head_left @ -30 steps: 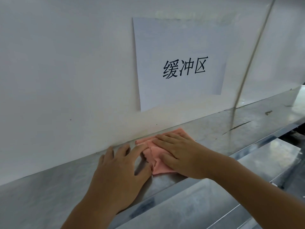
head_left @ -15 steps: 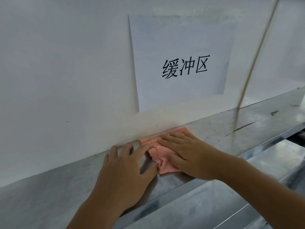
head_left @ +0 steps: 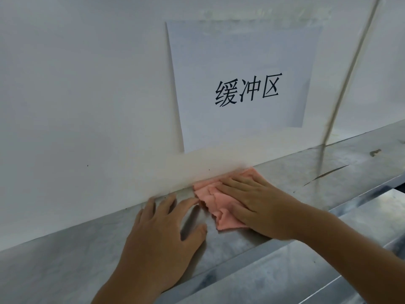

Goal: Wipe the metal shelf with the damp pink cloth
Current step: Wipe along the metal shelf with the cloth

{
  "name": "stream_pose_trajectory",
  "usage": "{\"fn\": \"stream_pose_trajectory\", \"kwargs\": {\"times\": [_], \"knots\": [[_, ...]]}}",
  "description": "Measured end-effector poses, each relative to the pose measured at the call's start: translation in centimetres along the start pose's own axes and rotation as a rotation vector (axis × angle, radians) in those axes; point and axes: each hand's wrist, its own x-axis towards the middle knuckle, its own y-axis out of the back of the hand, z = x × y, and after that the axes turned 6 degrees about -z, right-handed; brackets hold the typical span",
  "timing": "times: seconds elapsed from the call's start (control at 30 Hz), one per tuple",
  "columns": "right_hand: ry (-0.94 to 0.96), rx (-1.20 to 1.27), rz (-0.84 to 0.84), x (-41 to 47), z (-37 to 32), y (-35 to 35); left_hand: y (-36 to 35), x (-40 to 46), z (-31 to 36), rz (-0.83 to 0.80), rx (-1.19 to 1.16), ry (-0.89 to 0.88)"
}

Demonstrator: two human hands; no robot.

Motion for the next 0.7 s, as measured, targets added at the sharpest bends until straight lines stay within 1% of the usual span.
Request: {"fn": "stream_pose_trajectory", "kwargs": {"times": [0.1, 0.2, 0.37, 0.43, 0.5, 0.6, 0.7], "knots": [[-0.032, -0.011, -0.05, -1.6, -0.3, -0.3, 0.4, -0.4, -0.3, 0.008, -0.02, 0.004], [-0.047, -0.053, -0.041, -0.9, -1.7, -0.7, 0.7, -1.0, -1.0, 0.037, -0.042, 0.0], [0.052, -0.021, -0.004, 0.6, -4.2, -1.1, 1.1, -1.8, -2.3, 0.062, -0.047, 0.013], [0.025, 0.003, -0.006, 0.5, -3.4, -0.5, 1.4, -2.2, -2.5, 0.063, -0.04, 0.016], [-0.042, 0.011, -0.008, 0.4, -2.5, 0.0, 1.7, -2.5, -2.7, 0.067, -0.047, 0.022], [-0.102, -0.016, 0.019, 0.9, -3.4, -0.3, 2.0, -2.9, -3.4, 0.07, -0.055, 0.038], [-0.016, -0.033, 0.043, 2.5, -6.8, -1.2, 2.1, -3.5, -4.3, 0.079, -0.042, 0.042]]}}
